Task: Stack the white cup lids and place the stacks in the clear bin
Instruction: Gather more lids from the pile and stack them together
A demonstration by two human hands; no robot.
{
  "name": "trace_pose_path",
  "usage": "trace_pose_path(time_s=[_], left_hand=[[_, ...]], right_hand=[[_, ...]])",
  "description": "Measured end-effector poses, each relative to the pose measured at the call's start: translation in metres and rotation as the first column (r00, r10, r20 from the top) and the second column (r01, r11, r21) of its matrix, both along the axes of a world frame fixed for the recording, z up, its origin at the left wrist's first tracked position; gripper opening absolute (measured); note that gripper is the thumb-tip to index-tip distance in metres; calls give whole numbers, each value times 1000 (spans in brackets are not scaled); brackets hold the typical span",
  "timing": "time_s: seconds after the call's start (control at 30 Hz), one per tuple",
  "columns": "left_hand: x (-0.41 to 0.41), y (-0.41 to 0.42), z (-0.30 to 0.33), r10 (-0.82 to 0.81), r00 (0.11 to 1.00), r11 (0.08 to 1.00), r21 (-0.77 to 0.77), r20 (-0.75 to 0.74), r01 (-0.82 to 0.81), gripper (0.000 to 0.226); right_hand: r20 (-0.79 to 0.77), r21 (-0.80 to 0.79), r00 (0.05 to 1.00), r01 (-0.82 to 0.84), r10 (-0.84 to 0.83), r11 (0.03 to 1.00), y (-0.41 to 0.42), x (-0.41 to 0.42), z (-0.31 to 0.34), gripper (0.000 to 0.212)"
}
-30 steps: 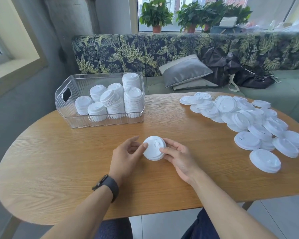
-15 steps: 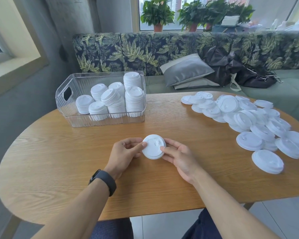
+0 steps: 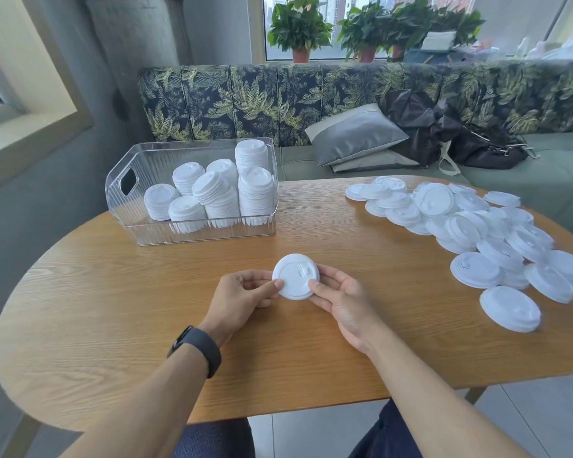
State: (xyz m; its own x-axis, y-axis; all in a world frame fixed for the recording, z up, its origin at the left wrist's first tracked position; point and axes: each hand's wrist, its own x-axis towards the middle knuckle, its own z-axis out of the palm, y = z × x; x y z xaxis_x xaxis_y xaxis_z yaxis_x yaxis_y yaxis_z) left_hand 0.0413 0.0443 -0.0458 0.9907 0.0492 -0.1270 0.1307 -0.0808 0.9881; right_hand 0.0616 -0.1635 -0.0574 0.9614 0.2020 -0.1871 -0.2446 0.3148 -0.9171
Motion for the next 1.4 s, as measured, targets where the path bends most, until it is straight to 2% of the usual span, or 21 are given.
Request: trace_pose_path(time_s=[0.23, 0.43, 0.67, 0.83, 1.03, 1.17, 1.23, 1.3, 1.4], left_hand=[[0, 0, -3, 0, 1000, 998, 68, 25, -2, 42], [1, -5, -3, 62, 998, 997, 40, 32, -63, 29], [5, -20, 1, 93, 995, 996, -3, 27, -93, 22], [9, -55, 2, 48, 999, 998, -45, 17, -47, 22], [18, -110, 1, -25, 999, 991, -131, -29, 21, 24], [21, -147, 0, -83, 995, 984, -160, -48, 75, 27], [21, -166, 0, -107, 993, 981, -165, -47, 98, 26], [21, -185, 0, -128, 991, 978, -172, -48, 118, 26], [19, -211, 0, -163, 985, 973, -174, -50, 152, 25]], right_hand=[[-8, -5, 1000, 21, -21, 1000, 0, -3, 4, 36], [3, -40, 1000, 28, -27, 999, 2, -4, 5, 33], [-4, 2, 970, 242, -242, 970, 4, -9, 3, 25], [95, -111, 916, 399, -390, 910, -20, -19, 1, 17], [330, -421, 790, 613, -516, 669, -94, -27, -1, 8], [431, -464, 679, 732, -594, 500, -149, -37, 4, 14], [513, -501, 605, 787, -609, 360, -174, -38, 1, 17], [573, -557, 558, 802, -600, 215, -195, -38, -5, 24], [544, -643, 560, 756, -624, 118, -217, -38, -8, 52]])
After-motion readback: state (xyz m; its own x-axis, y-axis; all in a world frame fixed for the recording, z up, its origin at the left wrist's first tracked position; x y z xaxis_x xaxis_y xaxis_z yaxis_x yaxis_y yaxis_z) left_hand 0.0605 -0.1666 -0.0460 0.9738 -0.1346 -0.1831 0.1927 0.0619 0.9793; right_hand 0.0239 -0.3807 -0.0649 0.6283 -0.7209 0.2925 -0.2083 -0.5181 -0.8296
